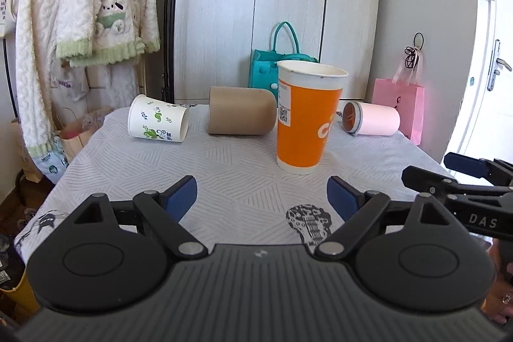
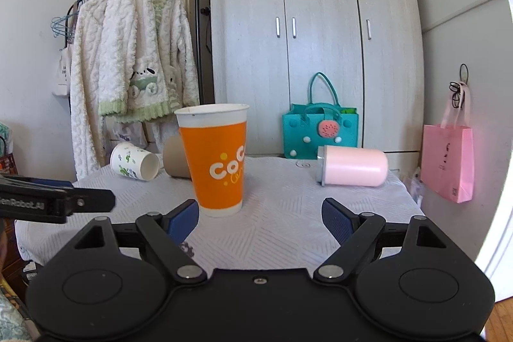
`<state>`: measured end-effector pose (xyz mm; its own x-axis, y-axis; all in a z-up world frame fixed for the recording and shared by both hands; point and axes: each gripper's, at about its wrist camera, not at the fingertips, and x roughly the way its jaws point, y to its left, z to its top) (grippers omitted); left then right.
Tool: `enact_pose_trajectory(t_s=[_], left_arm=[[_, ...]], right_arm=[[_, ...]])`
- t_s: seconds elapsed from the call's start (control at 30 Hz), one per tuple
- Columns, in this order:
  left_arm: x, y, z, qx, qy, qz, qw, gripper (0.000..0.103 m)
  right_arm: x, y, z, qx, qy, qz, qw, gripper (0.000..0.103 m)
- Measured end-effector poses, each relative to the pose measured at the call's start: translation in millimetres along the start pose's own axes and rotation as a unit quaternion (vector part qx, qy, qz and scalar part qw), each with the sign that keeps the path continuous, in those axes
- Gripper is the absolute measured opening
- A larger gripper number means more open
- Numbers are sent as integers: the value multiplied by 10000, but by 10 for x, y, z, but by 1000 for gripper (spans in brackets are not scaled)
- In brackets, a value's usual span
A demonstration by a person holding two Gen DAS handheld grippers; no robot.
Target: Flip cup upright
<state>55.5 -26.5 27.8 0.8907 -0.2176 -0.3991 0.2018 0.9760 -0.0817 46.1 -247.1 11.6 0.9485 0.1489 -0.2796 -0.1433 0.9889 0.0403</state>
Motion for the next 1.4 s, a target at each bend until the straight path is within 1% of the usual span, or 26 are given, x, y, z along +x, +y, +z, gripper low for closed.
enact_pose_trajectory(t_s=[0.13, 0.23, 0.27, 0.33, 0.37, 0.4, 0.6, 0.9, 0.97, 1.1, 1.2, 1.27, 1.4], left_arm=[[-131, -27, -25, 28, -21, 6, 10000, 91], [-209, -26, -38, 33, -151, -79, 9999, 94], [-245, -28, -44, 11, -227, -116, 9997, 96], [-314, -27, -51, -30, -363, -164, 9992, 100], [-341, -31, -51, -34, -409, -180, 9990, 103], [-359, -34, -47, -34, -432, -170, 9989, 103], [-350, -32, -36, -71, -288, 77, 9995, 103], [-294, 89, -70, -203, -74, 345, 9992, 103], [-287, 100, -67, -236, -54, 469, 9986, 103], [-254, 125, -54, -352, 112, 849, 9957, 103], [-244, 162, -72, -325, 105, 791, 9963, 103], [-240, 166, -79, -220, 109, 755, 9968, 103], [-250, 177, -88, -79, 42, 813, 9967, 103]], right_arm=[[-98, 26, -17, -18, -3, -45, 10000, 87], [-169, 55, -16, -31, -55, -122, 9999, 88], [-188, 67, -10, -20, -105, -183, 9998, 95], [-228, 83, 7, -38, -206, -270, 9994, 101], [-245, 89, 15, -48, -232, -315, 9992, 102], [-256, 94, 25, -54, -248, -365, 9990, 103], [-255, 142, 46, -130, -19, -541, 9985, 103], [-261, 203, 22, -159, 156, -561, 9982, 103], [-260, 215, 24, -167, 171, -605, 9979, 103], [-240, 233, 23, -181, 236, -763, 9966, 103], [-224, 248, 23, -222, 261, -863, 9957, 103], [-220, 263, 20, -287, 243, -971, 9946, 103], [-193, 280, 20, -346, 298, -1102, 9929, 103]])
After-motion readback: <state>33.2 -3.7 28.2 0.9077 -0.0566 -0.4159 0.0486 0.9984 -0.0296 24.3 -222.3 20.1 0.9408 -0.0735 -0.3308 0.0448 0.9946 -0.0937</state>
